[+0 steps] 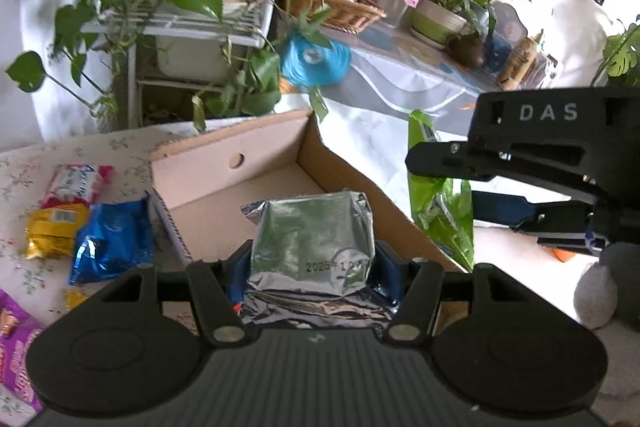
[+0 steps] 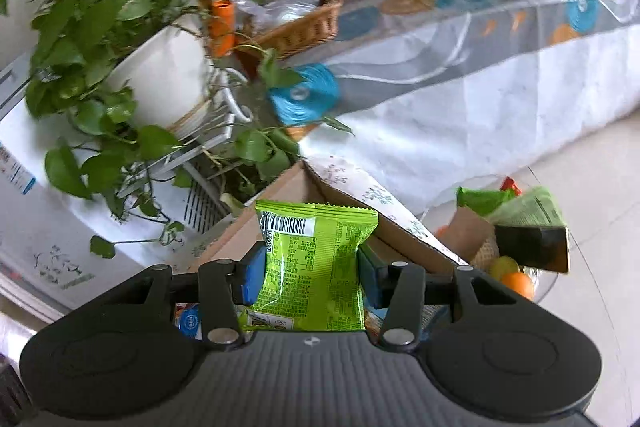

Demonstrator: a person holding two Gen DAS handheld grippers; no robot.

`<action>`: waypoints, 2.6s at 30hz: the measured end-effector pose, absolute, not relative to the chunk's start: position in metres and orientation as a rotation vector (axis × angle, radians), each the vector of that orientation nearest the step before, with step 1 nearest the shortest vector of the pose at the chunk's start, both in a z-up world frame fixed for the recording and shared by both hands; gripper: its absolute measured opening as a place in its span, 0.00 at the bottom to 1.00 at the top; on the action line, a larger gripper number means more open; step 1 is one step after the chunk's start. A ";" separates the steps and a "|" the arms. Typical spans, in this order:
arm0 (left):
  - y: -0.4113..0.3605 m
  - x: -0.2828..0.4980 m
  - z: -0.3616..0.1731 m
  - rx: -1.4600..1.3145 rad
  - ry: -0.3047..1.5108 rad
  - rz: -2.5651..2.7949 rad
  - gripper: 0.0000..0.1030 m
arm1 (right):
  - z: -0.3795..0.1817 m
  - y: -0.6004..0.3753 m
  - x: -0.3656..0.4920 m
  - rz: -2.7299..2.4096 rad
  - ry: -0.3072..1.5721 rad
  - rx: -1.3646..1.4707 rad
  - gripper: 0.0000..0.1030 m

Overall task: Organize snacks
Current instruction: 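Lift both held packs and carry them over the cardboard box, then open both tools to drop the silver foil and green packs into the box, then move left tool to the long yellow pack while right tool approaches the purple pack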

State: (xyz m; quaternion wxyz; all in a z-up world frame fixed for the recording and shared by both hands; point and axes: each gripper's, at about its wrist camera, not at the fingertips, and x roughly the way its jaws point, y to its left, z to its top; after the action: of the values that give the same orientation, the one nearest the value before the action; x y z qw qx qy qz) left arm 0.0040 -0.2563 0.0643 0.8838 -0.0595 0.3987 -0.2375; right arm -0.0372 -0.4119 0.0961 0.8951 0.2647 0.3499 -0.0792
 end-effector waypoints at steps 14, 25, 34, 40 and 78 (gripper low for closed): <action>-0.269 0.001 0.069 -0.044 0.814 -0.483 0.82 | 0.094 -0.418 -0.037 -0.220 0.729 0.584 0.75; -0.254 -0.001 0.072 -0.009 0.827 -0.448 0.85 | 0.094 -0.409 -0.032 -0.176 0.735 0.576 0.79; -0.226 -0.005 0.073 -0.031 0.833 -0.403 0.86 | 0.093 -0.400 -0.029 -0.147 0.748 0.553 0.80; -0.200 -0.004 0.074 -0.035 0.834 -0.372 0.86 | 0.093 -0.391 -0.025 -0.119 0.760 0.523 0.81; 0.034 0.021 0.040 -0.177 0.935 0.009 0.90 | 0.066 -0.240 -0.020 0.377 0.800 0.087 0.83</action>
State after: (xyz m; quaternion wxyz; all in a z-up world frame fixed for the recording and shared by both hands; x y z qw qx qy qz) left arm 0.0210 0.0340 0.0401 0.8890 -0.0852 0.4499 0.0041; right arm -0.0204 -0.2403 0.0660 0.9029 0.0423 0.3868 0.1824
